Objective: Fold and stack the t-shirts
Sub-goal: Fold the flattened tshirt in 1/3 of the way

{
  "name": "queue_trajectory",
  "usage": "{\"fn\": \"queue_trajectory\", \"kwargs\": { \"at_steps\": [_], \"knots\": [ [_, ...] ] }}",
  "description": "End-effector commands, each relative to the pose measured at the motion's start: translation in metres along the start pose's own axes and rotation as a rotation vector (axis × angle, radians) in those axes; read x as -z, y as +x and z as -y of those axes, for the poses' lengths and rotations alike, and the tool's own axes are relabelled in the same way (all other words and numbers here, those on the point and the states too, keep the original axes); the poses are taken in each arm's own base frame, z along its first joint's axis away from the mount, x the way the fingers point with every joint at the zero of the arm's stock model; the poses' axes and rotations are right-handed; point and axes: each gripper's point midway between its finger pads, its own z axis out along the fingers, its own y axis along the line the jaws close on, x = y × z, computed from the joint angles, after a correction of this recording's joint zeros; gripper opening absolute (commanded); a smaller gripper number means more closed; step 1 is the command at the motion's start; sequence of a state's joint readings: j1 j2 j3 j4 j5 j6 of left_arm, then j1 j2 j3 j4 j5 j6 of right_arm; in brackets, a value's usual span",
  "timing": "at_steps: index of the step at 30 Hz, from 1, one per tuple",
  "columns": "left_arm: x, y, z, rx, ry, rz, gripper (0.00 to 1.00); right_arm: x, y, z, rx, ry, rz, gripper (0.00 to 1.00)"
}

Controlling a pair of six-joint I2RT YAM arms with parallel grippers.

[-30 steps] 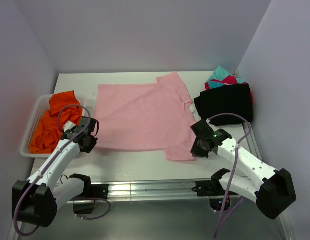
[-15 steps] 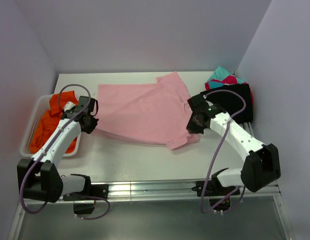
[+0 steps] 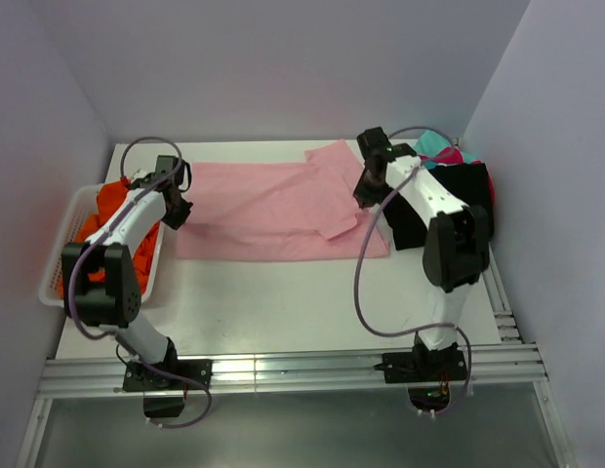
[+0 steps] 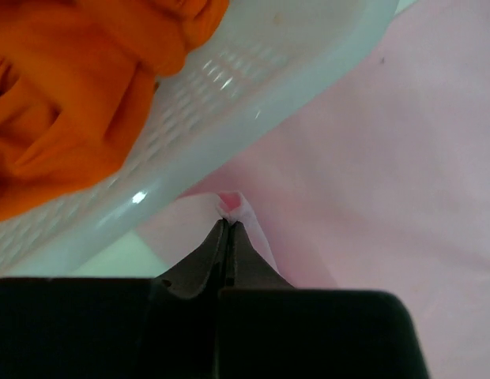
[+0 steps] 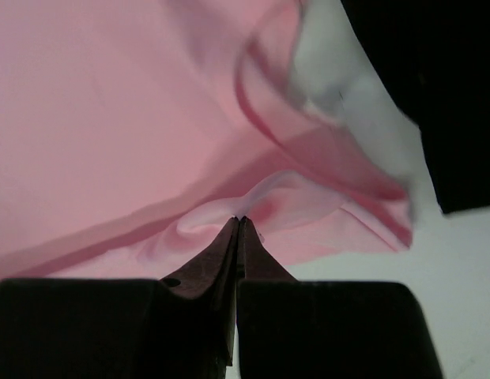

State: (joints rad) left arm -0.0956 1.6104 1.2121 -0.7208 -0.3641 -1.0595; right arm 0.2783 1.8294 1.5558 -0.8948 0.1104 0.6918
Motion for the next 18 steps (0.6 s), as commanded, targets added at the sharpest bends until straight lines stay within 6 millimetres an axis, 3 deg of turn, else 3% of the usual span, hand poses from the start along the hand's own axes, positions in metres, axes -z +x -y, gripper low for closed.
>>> {"fn": "queue_trajectory", "kwargs": {
  "at_steps": [1,2,3,4,5,6,7,8,11,12,14,15,17,18],
  "knots": [
    [-0.021,-0.026,0.023,0.005,0.012,0.051,0.00,-0.023,-0.032,-0.014,0.007,0.022,0.009,0.00],
    [-0.025,-0.034,0.032,0.016,0.018,0.060,0.00,-0.019,-0.054,-0.027,-0.003,-0.004,0.048,0.00],
    [-0.044,-0.027,0.029,0.003,-0.025,0.029,0.00,-0.044,-0.052,-0.024,0.005,0.044,0.006,0.00],
    [-0.052,-0.028,0.032,-0.005,-0.028,0.017,0.05,-0.051,-0.056,-0.026,0.011,0.062,0.000,0.00],
    [-0.055,-0.036,0.044,-0.021,-0.015,0.018,0.21,-0.045,-0.078,-0.040,-0.002,0.038,0.038,0.26],
    [-0.074,-0.028,0.040,-0.039,-0.069,-0.010,0.68,-0.068,-0.067,-0.025,0.000,0.123,-0.040,0.51],
    [-0.076,-0.025,0.032,-0.057,-0.124,-0.035,0.83,-0.062,-0.082,-0.031,-0.023,0.110,-0.011,0.97],
    [-0.076,-0.033,0.040,-0.057,-0.117,-0.026,0.95,-0.064,-0.083,-0.027,-0.028,0.131,-0.020,1.00],
    [-0.071,-0.043,0.042,-0.050,-0.090,0.011,0.99,-0.065,-0.079,-0.006,-0.048,0.157,-0.031,1.00],
    [-0.057,-0.053,0.046,-0.032,-0.047,0.036,0.99,-0.048,-0.094,-0.012,-0.062,0.103,0.037,1.00],
    [-0.048,-0.059,0.046,-0.031,-0.027,0.050,0.99,-0.047,-0.088,0.007,-0.069,0.125,0.035,1.00],
    [-0.039,-0.064,0.047,-0.028,-0.009,0.060,0.99,-0.032,-0.095,0.010,-0.083,0.112,0.067,1.00],
    [-0.030,-0.065,0.044,-0.034,-0.015,0.055,0.98,-0.023,-0.091,0.024,-0.089,0.135,0.067,1.00],
    [-0.022,-0.066,0.043,-0.030,-0.007,0.057,0.98,-0.005,-0.095,0.027,-0.095,0.122,0.101,1.00]
  ]
}}
